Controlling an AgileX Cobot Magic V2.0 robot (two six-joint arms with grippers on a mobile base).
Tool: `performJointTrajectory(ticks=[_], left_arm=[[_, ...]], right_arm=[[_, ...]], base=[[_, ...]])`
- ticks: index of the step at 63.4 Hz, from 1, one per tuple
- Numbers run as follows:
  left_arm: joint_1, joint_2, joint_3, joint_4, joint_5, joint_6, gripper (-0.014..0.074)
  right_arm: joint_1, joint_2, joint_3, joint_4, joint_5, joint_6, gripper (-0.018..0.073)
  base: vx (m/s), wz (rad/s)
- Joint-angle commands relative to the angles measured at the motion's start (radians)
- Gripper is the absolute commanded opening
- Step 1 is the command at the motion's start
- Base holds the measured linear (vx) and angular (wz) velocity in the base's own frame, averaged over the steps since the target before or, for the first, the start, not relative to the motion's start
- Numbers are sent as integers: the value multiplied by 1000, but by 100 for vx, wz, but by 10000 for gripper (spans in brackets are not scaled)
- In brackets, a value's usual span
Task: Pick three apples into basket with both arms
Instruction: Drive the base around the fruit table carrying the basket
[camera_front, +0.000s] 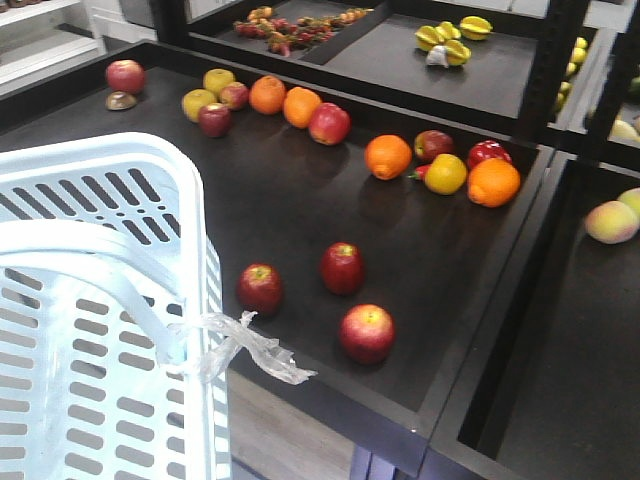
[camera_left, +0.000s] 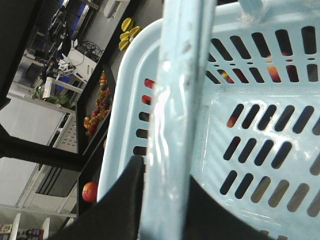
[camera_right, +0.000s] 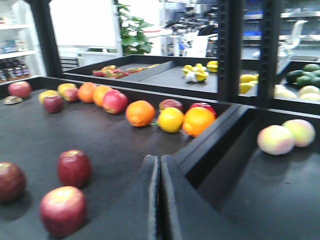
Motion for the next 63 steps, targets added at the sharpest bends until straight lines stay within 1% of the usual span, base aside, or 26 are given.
performJointTrajectory(ticks=[1, 37, 63], left_arm=[[-3, 4, -34, 4, -98, -17, -7], [-3, 4, -34, 4, -98, -17, -6], [-3, 4, -34, 4, -98, -17, -6]], right_arm=[[3, -11, 14, -6, -79, -7, -9], [3, -11, 14, -6, -79, -7, -9], [3, -11, 14, -6, -79, -7, -9]], base=[[-8, 32], [-7, 35], [-1, 42]])
